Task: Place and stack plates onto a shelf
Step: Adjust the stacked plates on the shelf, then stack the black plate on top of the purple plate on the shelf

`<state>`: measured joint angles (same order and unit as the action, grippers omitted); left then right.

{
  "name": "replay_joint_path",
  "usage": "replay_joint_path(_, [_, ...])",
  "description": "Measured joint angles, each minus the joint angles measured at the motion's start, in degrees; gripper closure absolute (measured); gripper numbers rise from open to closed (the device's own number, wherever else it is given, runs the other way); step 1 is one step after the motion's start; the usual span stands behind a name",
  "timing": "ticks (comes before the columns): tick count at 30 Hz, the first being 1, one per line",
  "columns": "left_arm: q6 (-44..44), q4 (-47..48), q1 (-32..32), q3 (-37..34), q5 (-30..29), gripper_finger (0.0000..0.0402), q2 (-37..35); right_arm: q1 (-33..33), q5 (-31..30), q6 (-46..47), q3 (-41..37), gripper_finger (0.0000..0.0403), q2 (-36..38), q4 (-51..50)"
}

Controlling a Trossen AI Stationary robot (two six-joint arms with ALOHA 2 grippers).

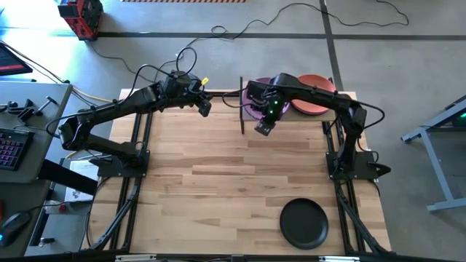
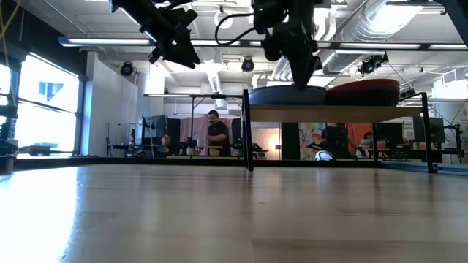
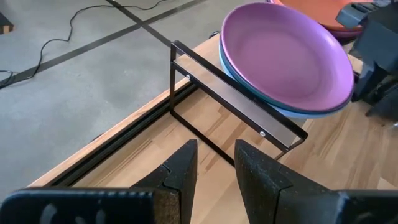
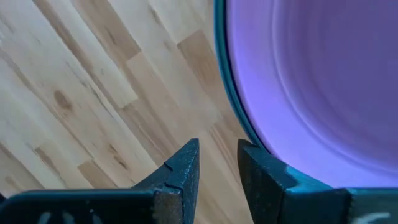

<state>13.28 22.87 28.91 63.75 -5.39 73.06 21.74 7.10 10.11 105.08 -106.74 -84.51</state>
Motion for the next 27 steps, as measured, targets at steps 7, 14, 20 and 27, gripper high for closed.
replay_joint_path(7, [0.04,0.00,0.00,0.00,0.01,0.0304,0.00,1.60,-0.59,-0.02,0.00,0.0300,0.00,0.94])
replay_joint_path(14, [0.02,0.00,0.00,-0.01,0.02,0.0304,0.00,2.29,-0.42,0.14,0.00,0.0300,0.01,0.84])
replay_joint_path(20, [0.02,0.00,0.00,0.00,0.04,0.0304,0.00,1.16,0.73,0.54,1.21,0.0300,0.52,-2.42])
replay_joint_path(27, [-2.59,1.34,-0.48,0.00,0.38,0.0304,0.00,-3.04,1.79,4.12,6.14,0.0300,0.57,-4.25])
